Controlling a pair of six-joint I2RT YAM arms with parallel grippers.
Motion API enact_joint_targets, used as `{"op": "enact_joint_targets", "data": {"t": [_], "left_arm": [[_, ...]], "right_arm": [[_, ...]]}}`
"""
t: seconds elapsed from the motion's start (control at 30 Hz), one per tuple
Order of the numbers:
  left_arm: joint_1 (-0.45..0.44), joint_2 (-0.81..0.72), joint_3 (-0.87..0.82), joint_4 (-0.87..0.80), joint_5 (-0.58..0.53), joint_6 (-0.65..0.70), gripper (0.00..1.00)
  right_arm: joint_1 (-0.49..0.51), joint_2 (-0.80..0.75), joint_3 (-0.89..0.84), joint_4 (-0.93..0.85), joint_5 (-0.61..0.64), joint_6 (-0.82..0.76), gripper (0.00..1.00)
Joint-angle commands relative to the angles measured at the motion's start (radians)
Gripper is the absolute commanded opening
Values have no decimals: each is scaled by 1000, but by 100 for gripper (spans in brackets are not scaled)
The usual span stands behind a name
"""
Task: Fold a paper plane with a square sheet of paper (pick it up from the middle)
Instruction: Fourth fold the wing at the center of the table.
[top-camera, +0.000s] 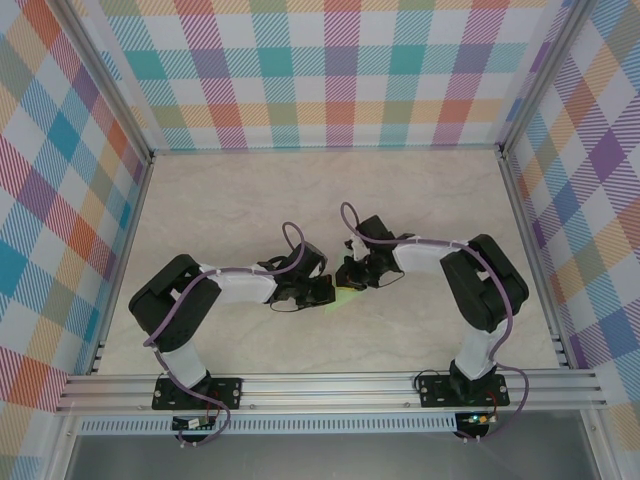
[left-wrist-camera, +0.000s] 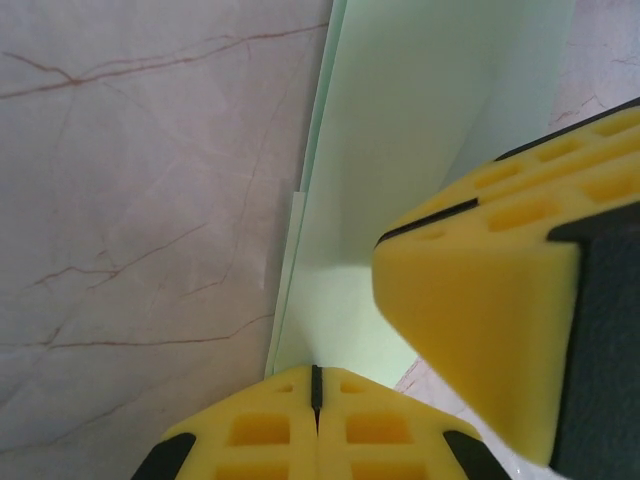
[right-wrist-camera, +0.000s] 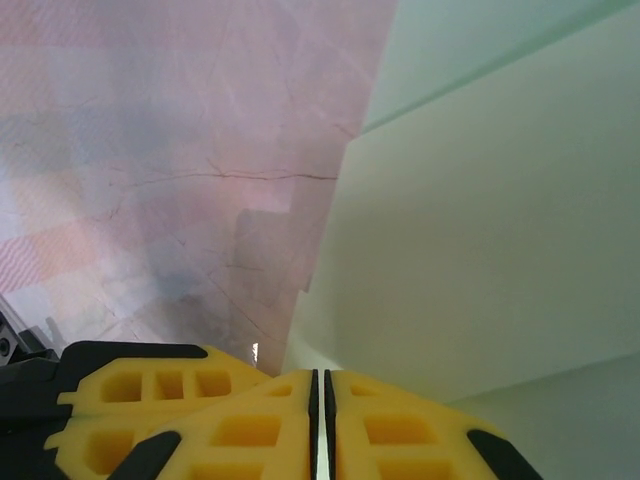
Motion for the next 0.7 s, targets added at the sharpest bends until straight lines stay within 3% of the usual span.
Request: {"op": "enact_joint_targets", "data": {"t": [0.0,0.23,0.67], "left_arm": [[-12,19,-36,-124,-19,-2,0],[-13,18,-41,-189,-32,-3,0],[-12,19,-81,-238,-33,3,0]], "right_arm": [[0,45,2,-11,22,-22,12],[-32,99,46,-59,100,-52,11],[-221,118,108,9,126,-105,10]]}}
